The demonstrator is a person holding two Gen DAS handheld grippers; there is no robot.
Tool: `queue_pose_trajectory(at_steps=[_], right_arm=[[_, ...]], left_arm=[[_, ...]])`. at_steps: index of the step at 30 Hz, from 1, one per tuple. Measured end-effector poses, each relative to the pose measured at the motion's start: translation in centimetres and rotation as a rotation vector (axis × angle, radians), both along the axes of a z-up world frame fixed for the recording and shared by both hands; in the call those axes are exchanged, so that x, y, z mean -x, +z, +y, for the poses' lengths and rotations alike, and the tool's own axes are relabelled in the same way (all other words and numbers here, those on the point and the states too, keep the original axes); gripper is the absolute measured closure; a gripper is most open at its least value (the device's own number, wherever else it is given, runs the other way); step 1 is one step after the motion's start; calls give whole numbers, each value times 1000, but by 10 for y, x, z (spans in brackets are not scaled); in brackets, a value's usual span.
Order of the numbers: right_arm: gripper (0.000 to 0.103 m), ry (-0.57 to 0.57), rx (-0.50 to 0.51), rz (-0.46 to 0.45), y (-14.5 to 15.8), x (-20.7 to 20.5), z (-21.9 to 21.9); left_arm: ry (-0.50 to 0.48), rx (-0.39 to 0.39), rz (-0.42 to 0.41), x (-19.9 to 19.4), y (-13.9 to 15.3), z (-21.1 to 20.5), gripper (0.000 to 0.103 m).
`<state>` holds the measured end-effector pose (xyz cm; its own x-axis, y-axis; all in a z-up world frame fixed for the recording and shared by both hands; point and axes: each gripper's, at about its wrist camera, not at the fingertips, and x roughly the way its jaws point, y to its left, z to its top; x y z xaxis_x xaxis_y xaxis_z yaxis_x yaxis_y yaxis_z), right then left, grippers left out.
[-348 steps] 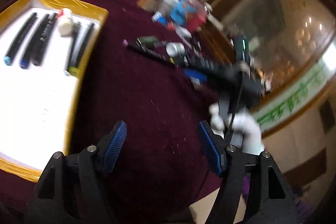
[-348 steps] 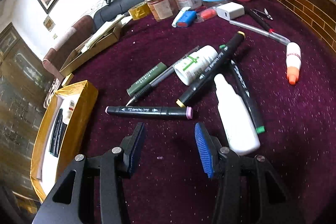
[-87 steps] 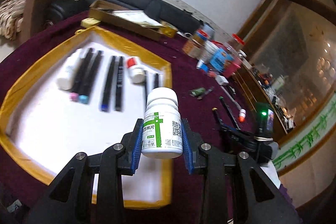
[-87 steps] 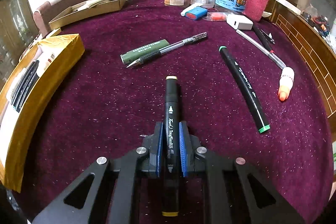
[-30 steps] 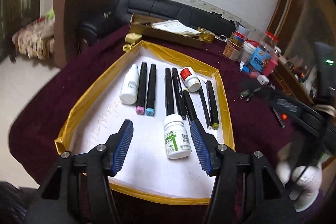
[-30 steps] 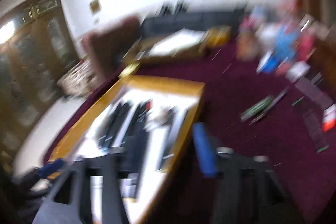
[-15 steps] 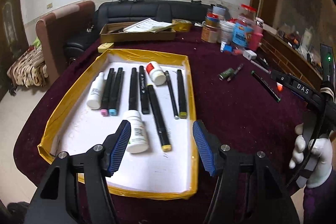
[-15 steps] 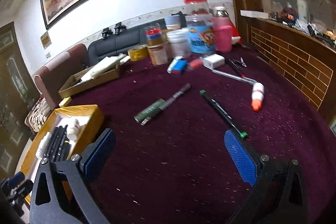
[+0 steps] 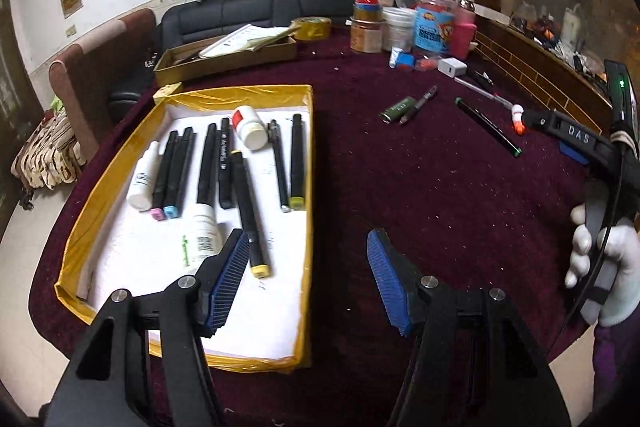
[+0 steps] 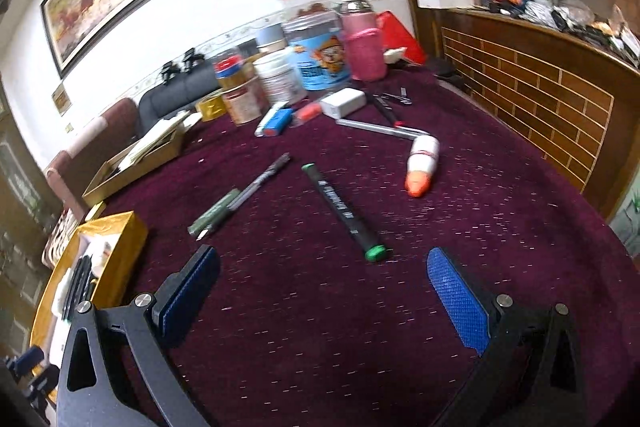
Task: Organize rigid objects
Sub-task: 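Withdraw both grippers from the box toward the table, then grasp a clear ballpoint pen with the left gripper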
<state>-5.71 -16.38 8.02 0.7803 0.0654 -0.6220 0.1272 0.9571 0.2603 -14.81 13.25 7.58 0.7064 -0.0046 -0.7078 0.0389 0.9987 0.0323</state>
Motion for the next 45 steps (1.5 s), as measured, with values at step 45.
queue_pose_trajectory(at_steps=[45], right_arm=[[1, -197, -100, 1, -22, -86, -89]], left_arm=[[-301, -117, 153, -265, -56, -156, 69]])
